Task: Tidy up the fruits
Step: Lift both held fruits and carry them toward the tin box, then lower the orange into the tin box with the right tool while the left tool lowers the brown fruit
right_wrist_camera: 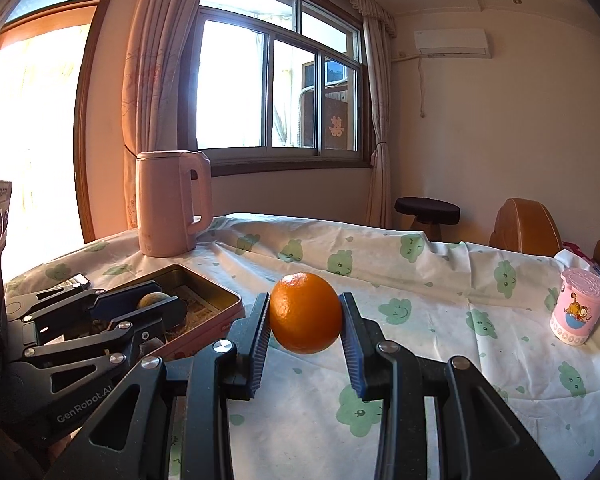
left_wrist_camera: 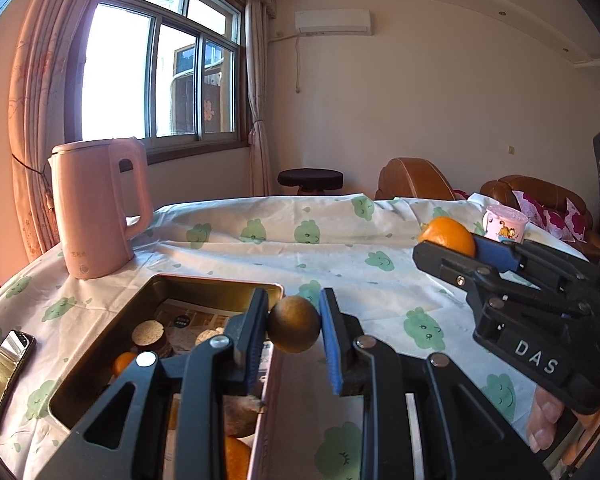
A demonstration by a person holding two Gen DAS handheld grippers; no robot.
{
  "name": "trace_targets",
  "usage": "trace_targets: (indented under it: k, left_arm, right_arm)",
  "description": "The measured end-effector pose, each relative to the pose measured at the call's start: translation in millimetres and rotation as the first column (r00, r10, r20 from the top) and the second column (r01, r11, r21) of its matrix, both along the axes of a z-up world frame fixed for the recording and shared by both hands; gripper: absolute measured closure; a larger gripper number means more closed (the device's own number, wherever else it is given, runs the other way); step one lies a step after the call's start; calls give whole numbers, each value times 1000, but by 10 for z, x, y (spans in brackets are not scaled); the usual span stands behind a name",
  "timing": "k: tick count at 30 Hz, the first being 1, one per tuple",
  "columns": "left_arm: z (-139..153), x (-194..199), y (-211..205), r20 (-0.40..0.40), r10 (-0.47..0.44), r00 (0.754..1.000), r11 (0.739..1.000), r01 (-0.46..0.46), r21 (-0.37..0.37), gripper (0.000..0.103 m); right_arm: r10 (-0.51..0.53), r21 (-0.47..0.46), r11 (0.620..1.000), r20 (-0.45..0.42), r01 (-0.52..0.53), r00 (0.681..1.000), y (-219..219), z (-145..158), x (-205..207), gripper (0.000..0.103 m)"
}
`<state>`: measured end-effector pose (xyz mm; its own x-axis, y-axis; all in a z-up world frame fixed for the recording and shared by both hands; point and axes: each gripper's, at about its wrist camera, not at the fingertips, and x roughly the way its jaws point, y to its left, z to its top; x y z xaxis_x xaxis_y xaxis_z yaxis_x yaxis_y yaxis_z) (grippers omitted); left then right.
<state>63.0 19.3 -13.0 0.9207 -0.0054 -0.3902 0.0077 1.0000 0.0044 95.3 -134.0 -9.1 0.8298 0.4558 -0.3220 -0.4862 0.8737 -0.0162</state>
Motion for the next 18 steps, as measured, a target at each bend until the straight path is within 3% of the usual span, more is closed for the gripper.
trace_targets:
  k: [18]
  left_arm:
    - [-32,-225,837,-33,157,987,988,-158,-5,75]
  right_arm:
    - [156,-11,988,-9,-156,988,741,117,-9,68]
